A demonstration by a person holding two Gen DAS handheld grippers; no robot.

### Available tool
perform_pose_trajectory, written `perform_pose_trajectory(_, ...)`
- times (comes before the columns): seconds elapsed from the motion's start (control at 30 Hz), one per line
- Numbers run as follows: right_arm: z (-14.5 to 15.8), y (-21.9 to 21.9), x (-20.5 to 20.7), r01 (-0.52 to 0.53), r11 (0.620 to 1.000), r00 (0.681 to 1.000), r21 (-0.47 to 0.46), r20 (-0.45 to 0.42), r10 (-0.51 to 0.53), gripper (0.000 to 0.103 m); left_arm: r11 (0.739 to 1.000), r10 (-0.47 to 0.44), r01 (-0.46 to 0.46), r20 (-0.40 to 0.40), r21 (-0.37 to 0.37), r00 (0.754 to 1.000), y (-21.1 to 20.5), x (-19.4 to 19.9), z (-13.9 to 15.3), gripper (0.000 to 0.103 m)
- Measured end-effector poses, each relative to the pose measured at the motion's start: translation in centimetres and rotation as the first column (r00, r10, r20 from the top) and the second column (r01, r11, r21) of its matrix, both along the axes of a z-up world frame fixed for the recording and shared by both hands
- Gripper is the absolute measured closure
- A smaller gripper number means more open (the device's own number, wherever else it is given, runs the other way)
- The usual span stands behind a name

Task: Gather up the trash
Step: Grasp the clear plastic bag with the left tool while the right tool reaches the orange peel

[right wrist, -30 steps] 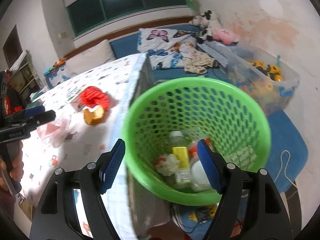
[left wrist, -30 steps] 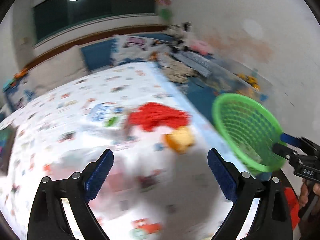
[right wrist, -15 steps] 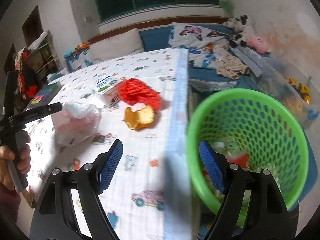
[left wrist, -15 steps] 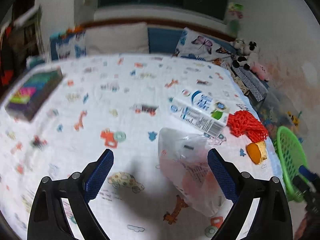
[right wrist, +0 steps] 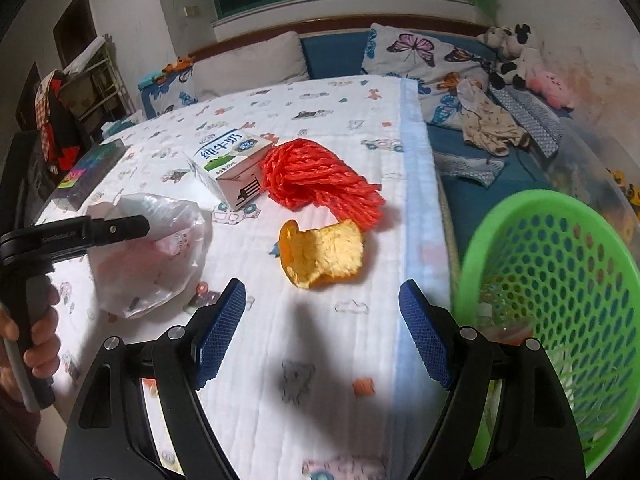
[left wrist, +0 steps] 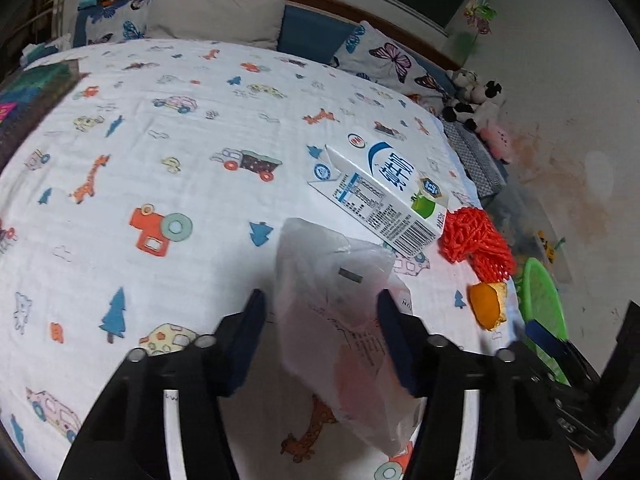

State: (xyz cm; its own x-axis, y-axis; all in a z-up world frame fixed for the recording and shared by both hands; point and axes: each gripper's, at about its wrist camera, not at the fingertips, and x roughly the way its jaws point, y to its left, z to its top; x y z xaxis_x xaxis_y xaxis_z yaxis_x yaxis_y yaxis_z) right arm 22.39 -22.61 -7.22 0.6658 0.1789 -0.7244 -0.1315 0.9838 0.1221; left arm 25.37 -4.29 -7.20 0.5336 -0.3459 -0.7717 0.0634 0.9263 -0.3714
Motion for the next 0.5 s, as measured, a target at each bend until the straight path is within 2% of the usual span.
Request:
perform_pose_trajectory(0.2,-1.0,0.7,1.9,0.0,1.0,1.0,-0.015,-0.024,0.0,0.024,1.0,-0.013,0.013,0.007,-0.022,1.0,0.6,0.2,0.1,0.074)
perform_pose_trajectory(0.37,-1.7,0.8,3.0,0.008,1.0,0.999,-0.02,-0.046,-0.009,0.024,1.0,-0.02,0.02,0.017,-0.021,1.0,1.2,0.1,0.5,0.086)
perform_pose_trajectory(0.5,-2.0,1.3,3.5,0.006,0.998,0.999,-0.06,-0.051,-0.009,0.031,0.999,-0.024,0.025,0.031,-0.022,0.999,1.7,0.1,1.0,0.093)
